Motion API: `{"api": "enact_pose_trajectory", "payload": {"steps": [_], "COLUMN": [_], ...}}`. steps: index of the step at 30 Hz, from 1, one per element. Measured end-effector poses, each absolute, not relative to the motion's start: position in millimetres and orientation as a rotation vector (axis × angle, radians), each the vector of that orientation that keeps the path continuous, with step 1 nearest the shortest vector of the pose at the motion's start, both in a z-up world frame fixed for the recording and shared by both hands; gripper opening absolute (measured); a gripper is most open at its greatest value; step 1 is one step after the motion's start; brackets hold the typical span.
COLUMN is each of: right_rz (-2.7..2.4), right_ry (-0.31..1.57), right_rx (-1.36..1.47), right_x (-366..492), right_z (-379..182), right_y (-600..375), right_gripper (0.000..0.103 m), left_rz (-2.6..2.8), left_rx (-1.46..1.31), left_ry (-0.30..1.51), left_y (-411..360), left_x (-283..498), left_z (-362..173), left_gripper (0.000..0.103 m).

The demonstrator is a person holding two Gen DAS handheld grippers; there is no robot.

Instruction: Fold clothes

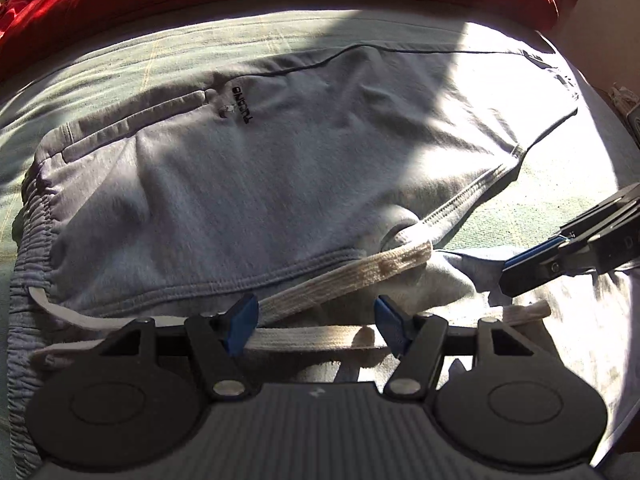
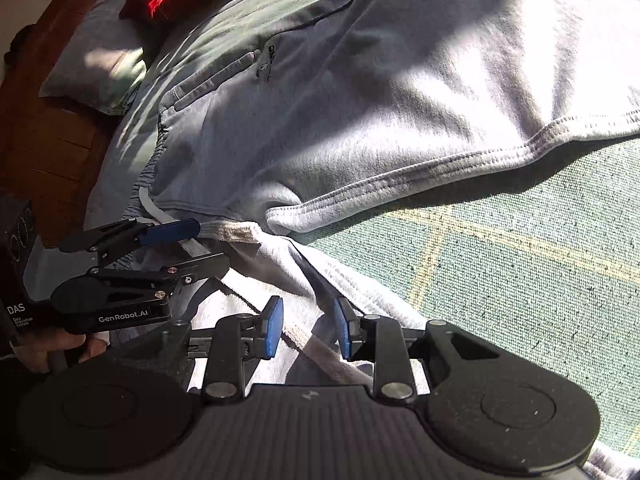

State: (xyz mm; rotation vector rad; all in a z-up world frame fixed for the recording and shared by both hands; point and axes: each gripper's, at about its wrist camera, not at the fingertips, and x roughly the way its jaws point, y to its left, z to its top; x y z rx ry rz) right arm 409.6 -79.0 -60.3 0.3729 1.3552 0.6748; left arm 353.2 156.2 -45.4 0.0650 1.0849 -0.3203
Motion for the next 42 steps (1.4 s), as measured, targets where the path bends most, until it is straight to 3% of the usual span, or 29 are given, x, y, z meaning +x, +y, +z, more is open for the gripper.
{"api": "enact_pose_trajectory", "payload": {"steps": [8, 11, 19, 21, 30, 33, 38, 42], "right_rz": [0.592, 0.584, 0.568, 0.559, 0.53, 0.553, 0.518, 0.504], "right_ry": [1.171, 1.1, 1.022, 1.03, 1.01, 1.039, 1.049, 1.035], "right_rx": [0.272, 0.235, 0.165, 0.148, -0.042, -0.095, -0.205, -0.18], "right_x": [447, 466, 511, 518, 578, 601, 629, 645], "right_z": [-22, -8, 8, 4, -17, -33, -73, -75], "right_y": [-90, -85, -74, -73, -55, -33, -2, 2], "right_gripper": [0.033, 0.038, 0.04, 0.04, 0.04, 0.04, 0.039, 0.039], "left_rz": [-0.334, -0.332, -0.23, -0.172, -0.169, -0.214, -0.099, -0.093], "left_rx": [0.029, 0.017, -0.114, -0.149, -0.1, -0.103, 0.027, -0.059], "left_ry": [0.992, 0.951, 0.971, 0.993, 0.966, 0.953, 1.019, 1.017], "left_y": [166, 175, 222, 242, 253, 252, 265, 279], "left_x": [400, 434, 531, 543, 537, 521, 511, 510], "left_z": [-29, -30, -69, -84, -64, -56, -76, -75], "left_gripper": [0.065, 0.065, 0.065, 0.06, 0.059, 0.064, 0.061, 0.06]}}
